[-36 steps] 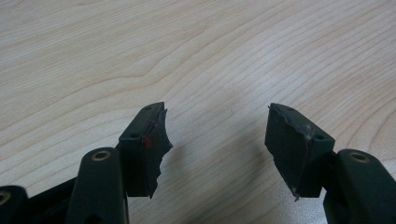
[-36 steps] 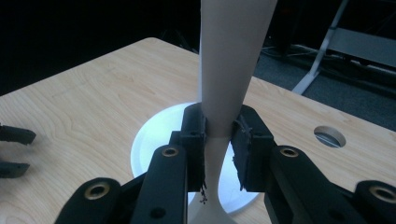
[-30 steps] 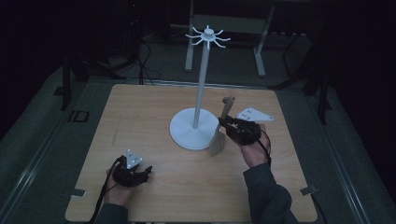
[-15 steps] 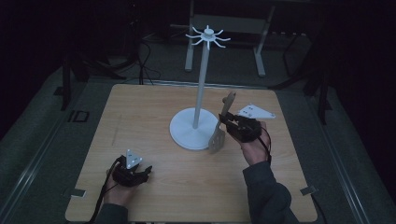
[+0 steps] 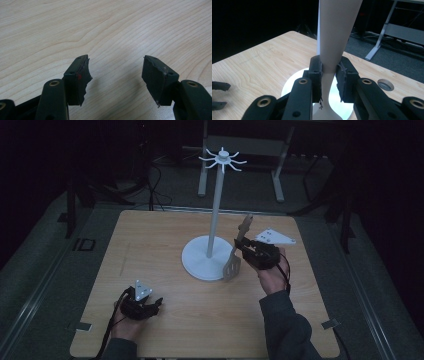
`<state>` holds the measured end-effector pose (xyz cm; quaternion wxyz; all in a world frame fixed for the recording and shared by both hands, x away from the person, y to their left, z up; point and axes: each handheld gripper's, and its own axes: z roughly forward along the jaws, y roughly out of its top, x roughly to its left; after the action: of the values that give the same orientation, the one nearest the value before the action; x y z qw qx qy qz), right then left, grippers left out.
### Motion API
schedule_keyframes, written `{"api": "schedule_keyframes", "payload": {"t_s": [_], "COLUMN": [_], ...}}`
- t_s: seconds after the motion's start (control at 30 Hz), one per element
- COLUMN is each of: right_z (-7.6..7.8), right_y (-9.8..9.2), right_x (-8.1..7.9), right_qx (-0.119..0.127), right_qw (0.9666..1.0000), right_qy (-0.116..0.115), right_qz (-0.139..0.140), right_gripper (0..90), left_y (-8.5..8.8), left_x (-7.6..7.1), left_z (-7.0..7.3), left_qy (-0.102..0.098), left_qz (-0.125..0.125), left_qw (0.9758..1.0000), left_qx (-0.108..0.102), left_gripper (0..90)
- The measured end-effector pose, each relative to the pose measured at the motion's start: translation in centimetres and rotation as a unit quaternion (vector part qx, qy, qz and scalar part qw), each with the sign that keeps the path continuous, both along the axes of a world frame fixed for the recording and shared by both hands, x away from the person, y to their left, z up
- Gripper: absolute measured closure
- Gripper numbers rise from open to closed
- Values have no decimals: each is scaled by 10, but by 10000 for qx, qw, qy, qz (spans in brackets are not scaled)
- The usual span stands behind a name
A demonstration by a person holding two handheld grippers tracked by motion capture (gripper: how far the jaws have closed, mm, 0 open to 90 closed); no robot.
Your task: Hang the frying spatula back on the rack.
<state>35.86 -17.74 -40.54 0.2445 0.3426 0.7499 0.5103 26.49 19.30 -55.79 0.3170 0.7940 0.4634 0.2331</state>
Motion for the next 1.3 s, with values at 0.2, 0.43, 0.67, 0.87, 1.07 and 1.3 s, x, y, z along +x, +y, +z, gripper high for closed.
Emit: {"api": "schedule_keyframes", "payload": {"t_s": [0.2,0.43,0.67,0.87,1.07,1.3], "right_z": [8,19,29,35,41,50], "right_y": [0,2,3,5,6,11], "right_x": [5,10,18,23,27,32], "right_qx": [-22,-104,-137,-166,-22,9], "right_qw": [10000,9999,9998,9998,9999,9998], "right_qy": [-39,-92,-83,-80,-80,-127], "right_qz": [26,46,93,102,129,165], "right_gripper": [754,754,754,754,754,754], "left_y": [0,0,0,0,0,1], "left_x": [0,0,0,0,0,0], "left_z": [0,0,0,0,0,-1], "left_qy": [-2,-4,2,6,16,15], "left_qz": [4,6,0,11,0,16], "left_qw": [10000,10000,10000,10000,10000,10000], "left_qx": [3,4,6,-9,10,-9], "left_gripper": [387,387,387,387,387,387]}}
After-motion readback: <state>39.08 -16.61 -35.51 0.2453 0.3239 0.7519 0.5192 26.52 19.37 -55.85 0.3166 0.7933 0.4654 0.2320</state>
